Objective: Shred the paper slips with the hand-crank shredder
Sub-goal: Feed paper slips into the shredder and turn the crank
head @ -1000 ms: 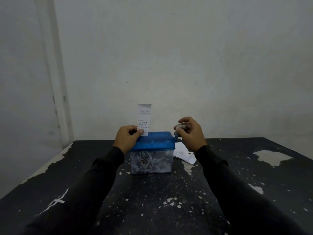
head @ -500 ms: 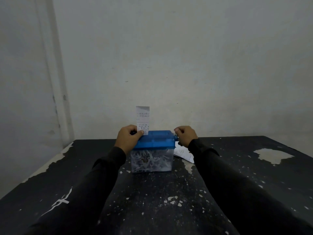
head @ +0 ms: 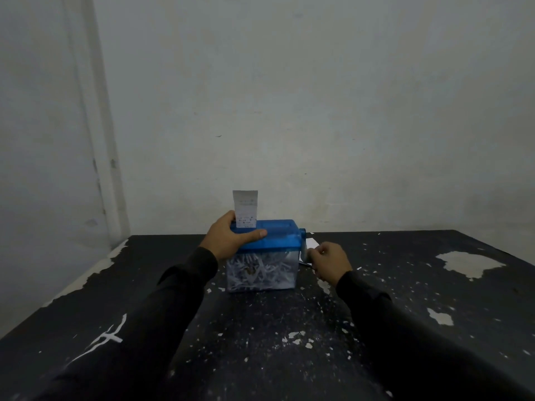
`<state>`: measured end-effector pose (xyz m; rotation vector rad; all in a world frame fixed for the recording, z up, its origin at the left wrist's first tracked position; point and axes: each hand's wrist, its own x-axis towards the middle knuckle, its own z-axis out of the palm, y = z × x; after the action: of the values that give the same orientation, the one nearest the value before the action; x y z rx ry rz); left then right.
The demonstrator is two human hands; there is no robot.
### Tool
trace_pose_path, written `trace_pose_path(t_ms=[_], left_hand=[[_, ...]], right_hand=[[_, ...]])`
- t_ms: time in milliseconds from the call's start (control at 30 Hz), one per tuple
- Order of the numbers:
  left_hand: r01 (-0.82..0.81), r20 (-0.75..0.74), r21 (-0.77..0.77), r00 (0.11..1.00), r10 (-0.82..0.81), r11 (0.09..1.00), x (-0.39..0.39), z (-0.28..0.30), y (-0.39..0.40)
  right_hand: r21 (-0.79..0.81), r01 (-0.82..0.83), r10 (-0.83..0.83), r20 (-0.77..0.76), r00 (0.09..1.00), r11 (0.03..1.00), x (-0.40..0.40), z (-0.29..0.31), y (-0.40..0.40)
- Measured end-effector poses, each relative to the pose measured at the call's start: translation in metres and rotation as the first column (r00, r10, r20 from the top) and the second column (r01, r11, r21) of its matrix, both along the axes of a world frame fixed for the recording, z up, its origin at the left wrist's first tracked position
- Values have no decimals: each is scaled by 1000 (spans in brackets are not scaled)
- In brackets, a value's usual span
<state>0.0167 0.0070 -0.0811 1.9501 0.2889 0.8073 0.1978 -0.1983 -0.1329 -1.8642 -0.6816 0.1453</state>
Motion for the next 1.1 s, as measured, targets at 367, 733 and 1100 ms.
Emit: trace_pose_path(t_ms=[367, 733, 1100], left_hand=[[55, -4, 21, 998, -55, 998, 1, 5, 3], [65, 25, 4, 998, -65, 998, 1, 4, 0], [16, -26, 35, 1000, -15, 999, -1, 7, -3]], right_hand=[[481, -64, 146, -135, 980, 874, -26, 79, -15], [131, 34, -24, -75, 997, 991, 22, 54, 42], [252, 60, -80, 68, 994, 966, -37, 11, -7]])
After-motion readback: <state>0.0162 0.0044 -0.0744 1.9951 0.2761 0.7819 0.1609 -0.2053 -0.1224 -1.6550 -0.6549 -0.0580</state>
